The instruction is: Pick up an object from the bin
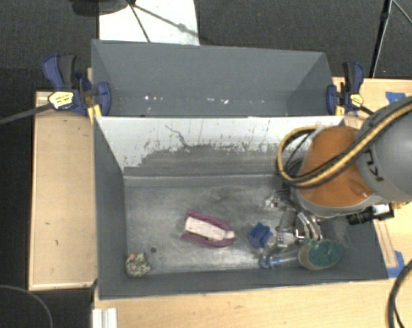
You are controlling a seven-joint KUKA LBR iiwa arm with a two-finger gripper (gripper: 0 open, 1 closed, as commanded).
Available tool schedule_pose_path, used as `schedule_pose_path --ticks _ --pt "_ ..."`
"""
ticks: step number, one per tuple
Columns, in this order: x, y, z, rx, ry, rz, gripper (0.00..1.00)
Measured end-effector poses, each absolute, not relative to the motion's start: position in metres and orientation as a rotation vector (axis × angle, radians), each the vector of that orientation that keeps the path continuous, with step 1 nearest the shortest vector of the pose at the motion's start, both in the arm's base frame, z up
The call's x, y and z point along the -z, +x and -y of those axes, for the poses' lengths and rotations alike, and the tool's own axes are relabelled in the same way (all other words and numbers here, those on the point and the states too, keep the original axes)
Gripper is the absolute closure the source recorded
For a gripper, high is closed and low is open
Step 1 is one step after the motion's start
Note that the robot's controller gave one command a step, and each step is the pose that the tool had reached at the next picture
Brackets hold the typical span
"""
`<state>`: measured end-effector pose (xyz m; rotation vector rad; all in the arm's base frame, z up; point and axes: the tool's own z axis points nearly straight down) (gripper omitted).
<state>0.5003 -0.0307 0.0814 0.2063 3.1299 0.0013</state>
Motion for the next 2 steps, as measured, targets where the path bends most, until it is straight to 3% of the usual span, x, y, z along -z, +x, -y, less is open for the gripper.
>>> schedule_pose_path --ticks 1,2 --pt "-0.081 0.500 0.031 0.000 0.200 -3.131 1.00" --pt "-0.288 0.505 0.048 0.000 0.216 -3.122 1.00"
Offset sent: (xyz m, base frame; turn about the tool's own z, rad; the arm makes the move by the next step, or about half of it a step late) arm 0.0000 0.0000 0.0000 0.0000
